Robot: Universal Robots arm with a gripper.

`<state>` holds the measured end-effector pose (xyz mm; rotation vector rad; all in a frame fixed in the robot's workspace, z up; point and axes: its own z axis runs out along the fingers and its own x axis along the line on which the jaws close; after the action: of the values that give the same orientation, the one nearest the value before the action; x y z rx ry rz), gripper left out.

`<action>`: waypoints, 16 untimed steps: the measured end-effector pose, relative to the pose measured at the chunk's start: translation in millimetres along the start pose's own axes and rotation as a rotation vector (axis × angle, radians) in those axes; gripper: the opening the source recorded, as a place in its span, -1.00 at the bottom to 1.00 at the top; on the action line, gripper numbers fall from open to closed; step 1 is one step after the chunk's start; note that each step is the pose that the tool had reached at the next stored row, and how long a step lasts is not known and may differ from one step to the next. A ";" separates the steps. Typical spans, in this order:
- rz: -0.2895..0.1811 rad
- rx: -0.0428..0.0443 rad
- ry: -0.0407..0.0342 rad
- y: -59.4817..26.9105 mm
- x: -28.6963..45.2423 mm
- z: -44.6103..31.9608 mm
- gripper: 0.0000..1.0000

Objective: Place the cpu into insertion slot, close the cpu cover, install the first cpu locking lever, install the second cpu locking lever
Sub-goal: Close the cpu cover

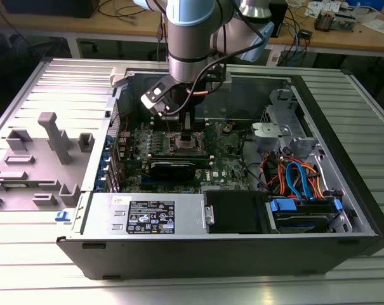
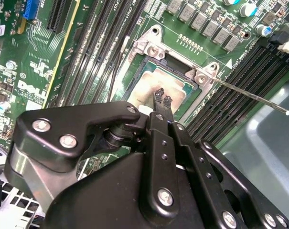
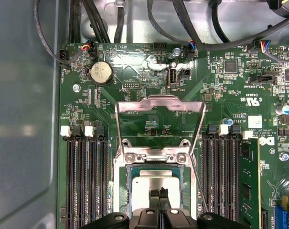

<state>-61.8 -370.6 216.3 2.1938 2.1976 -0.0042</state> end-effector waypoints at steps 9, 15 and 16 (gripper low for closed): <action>0.000 -0.0002 -0.0001 0.1 -0.2 -5.1 -0.79; 0.000 -0.0003 0.0000 0.2 -0.2 -7.7 -0.79; 0.000 -0.0003 0.0001 0.2 -0.2 -7.9 -0.79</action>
<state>-61.9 -370.6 224.3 2.1937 2.1974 -0.0037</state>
